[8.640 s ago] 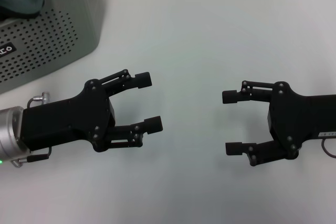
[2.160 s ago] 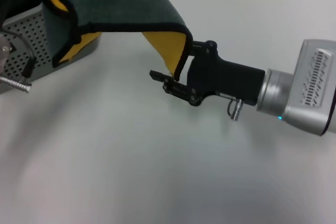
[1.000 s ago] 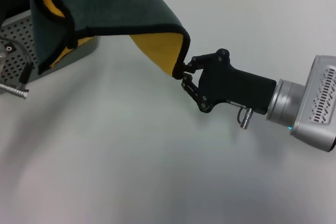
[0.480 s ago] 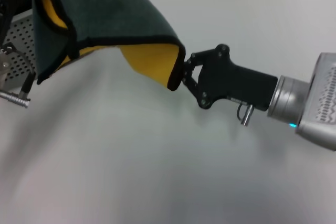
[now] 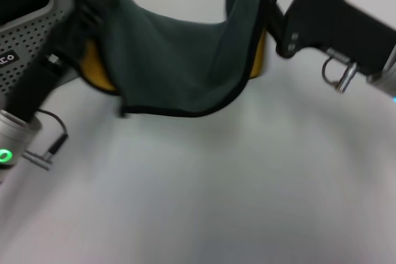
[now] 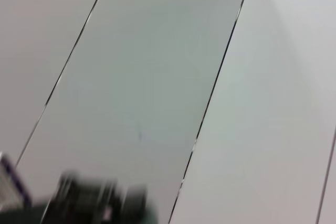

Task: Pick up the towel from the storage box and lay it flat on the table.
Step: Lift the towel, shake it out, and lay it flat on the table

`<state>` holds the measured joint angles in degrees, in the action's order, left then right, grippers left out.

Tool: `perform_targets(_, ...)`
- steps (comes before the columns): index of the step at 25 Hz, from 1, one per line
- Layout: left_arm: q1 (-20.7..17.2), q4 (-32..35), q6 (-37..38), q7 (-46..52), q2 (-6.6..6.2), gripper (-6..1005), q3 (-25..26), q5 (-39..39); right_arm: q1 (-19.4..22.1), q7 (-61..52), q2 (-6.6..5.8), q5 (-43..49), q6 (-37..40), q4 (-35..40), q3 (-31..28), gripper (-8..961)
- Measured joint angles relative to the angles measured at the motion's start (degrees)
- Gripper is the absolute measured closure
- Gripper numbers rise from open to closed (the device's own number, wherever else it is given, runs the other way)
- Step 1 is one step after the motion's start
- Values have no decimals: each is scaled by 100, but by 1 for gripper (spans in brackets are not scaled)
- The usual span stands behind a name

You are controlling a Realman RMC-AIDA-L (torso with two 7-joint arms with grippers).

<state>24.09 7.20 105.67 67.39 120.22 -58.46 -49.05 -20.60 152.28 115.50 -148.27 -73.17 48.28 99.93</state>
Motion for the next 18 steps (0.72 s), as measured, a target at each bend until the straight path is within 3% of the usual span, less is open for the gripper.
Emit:
perform_targets(6, 55, -2, -957, -735, 36, 883, 1, -993, 18, -446, 6, 158, 90, 799, -378, 938)
perform_targets(9, 100, -45, -1317, -900, 53, 723, 1, -1279, -15, -483, 13, 166, 414, 1134, -440, 937)
perform_targets(18, 284, -338, -1815, -1176, 55, 452, -172, -1371, -38, -421, 43, 311, 1978, 2205, -414, 935)
